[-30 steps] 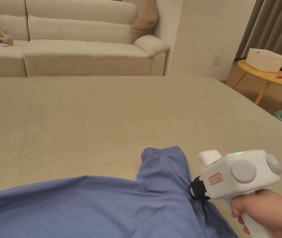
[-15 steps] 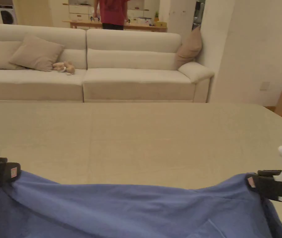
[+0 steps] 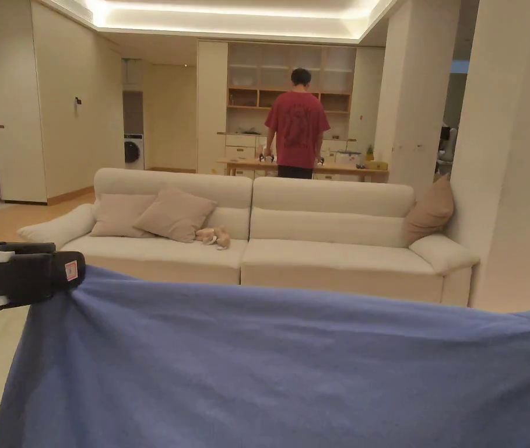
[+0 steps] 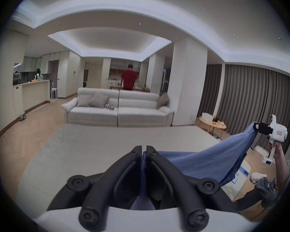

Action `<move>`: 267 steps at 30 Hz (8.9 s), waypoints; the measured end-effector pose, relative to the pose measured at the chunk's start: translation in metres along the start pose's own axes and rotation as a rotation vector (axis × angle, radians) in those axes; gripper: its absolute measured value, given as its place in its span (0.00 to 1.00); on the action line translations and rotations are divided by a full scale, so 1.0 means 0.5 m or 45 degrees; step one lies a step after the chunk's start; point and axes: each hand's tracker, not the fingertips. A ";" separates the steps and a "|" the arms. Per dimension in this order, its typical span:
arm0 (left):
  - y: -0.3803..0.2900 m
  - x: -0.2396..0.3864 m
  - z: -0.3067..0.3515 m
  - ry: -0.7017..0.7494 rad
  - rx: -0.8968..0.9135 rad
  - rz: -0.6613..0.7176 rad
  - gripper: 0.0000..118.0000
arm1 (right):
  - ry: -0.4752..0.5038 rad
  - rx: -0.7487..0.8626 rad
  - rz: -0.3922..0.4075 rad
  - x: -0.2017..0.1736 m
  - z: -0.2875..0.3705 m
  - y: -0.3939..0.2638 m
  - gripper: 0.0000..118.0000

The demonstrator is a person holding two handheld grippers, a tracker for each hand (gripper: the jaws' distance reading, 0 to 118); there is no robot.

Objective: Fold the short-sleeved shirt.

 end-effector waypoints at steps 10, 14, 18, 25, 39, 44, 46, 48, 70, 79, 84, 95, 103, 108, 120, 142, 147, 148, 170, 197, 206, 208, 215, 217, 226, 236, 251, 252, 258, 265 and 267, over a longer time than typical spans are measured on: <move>0.153 -0.004 -0.019 0.087 0.103 0.029 0.04 | -0.040 0.063 0.111 -0.005 -0.107 0.164 0.00; 0.208 0.008 -0.095 0.140 0.097 0.002 0.04 | -0.077 0.074 0.138 0.007 -0.229 0.221 0.00; 0.259 -0.010 -0.194 0.203 0.096 -0.019 0.04 | -0.090 0.103 0.121 -0.012 -0.347 0.287 0.00; 0.320 -0.063 -0.371 0.284 0.146 -0.011 0.04 | -0.089 0.185 0.167 -0.042 -0.585 0.385 0.00; 0.358 -0.088 -0.574 0.354 0.286 -0.078 0.04 | -0.132 0.342 0.125 -0.019 -0.793 0.377 0.00; 0.217 -0.130 -0.634 0.338 0.172 -0.176 0.04 | -0.091 0.245 0.117 0.016 -0.851 0.217 0.00; 0.140 -0.150 -0.640 0.309 0.145 -0.120 0.04 | -0.071 0.204 0.125 0.024 -0.853 0.130 0.00; 0.072 -0.181 -0.651 0.296 0.104 -0.027 0.04 | -0.002 0.140 0.117 0.019 -0.849 0.047 0.00; -0.563 -0.117 -0.162 0.222 -0.206 0.149 0.04 | 0.109 -0.251 -0.028 -0.033 -0.158 -0.526 0.00; -0.663 -0.023 0.060 0.202 -0.275 0.063 0.04 | 0.117 -0.307 -0.015 -0.071 0.088 -0.613 0.00; -0.714 -0.016 0.109 0.208 -0.330 0.074 0.04 | 0.118 -0.399 0.048 -0.095 0.155 -0.667 0.00; -0.833 -0.021 0.082 0.268 -0.532 0.065 0.22 | 0.022 -0.694 0.095 -0.121 0.120 -0.788 0.09; -0.786 0.002 0.175 0.330 -0.354 0.068 0.83 | -0.105 -0.523 0.046 -0.106 0.201 -0.777 0.91; -0.750 0.055 0.282 0.279 -0.229 -0.025 0.73 | -0.039 -0.373 -0.034 -0.151 0.295 -0.716 0.26; -0.818 0.089 0.346 0.334 -0.323 0.027 0.00 | 0.013 -0.376 -0.113 -0.225 0.358 -0.736 0.00; -0.804 0.007 0.077 0.363 -0.684 0.002 0.14 | 0.020 -0.476 -0.112 -0.225 0.307 -0.737 0.00; -0.802 0.022 0.086 0.324 -0.664 0.009 0.06 | 0.007 -0.485 -0.118 -0.219 0.312 -0.738 0.00; -0.805 0.015 0.090 0.319 -0.661 0.017 0.06 | 0.004 -0.488 -0.122 -0.217 0.313 -0.740 0.00; -0.785 0.002 0.107 0.335 -0.623 0.024 0.06 | -0.023 -0.775 0.113 -0.129 0.123 -0.781 0.26; -0.540 -0.066 -0.125 0.255 -0.453 0.002 0.06 | -0.017 -0.620 0.136 -0.061 -0.172 -0.533 0.05; -0.605 -0.137 -0.345 0.294 -0.747 0.059 0.06 | -0.012 -0.933 0.232 -0.042 -0.391 -0.604 0.05; -0.629 -0.138 -0.368 0.299 -0.789 0.066 0.06 | -0.021 -0.981 0.243 -0.034 -0.416 -0.636 0.05; -0.655 -0.144 -0.391 0.315 -0.785 0.134 0.32 | -0.051 -0.993 0.246 -0.019 -0.452 -0.703 0.37; -0.643 -0.146 -0.377 0.341 -0.732 0.128 0.79 | -0.125 -0.925 0.218 -0.013 -0.442 -0.690 0.89; -0.579 -0.062 -0.100 0.218 -0.364 0.047 0.79 | -0.059 -0.494 0.063 -0.055 -0.146 -0.568 0.49; -0.753 0.026 0.041 0.286 -0.504 0.107 0.00 | -0.065 -0.553 0.001 -0.150 0.060 -0.698 0.00; -0.699 -0.134 -0.176 0.326 -0.659 0.286 1.00 | 0.006 -0.638 0.012 -0.188 0.047 -0.704 0.00; -0.702 -0.131 -0.186 0.334 -0.688 0.275 1.00 | 0.015 -0.640 0.006 -0.190 0.044 -0.705 0.00; -0.733 -0.119 -0.234 0.315 -0.841 0.256 0.91 | 0.019 -0.667 0.013 -0.188 0.035 -0.716 0.00; -0.721 -0.056 -0.217 0.209 -0.770 0.124 0.13 | 0.014 -0.699 0.004 -0.174 0.032 -0.723 0.00; -0.719 -0.048 -0.225 0.249 -0.791 0.101 0.13 | 0.017 -0.697 0.007 -0.172 0.032 -0.720 0.00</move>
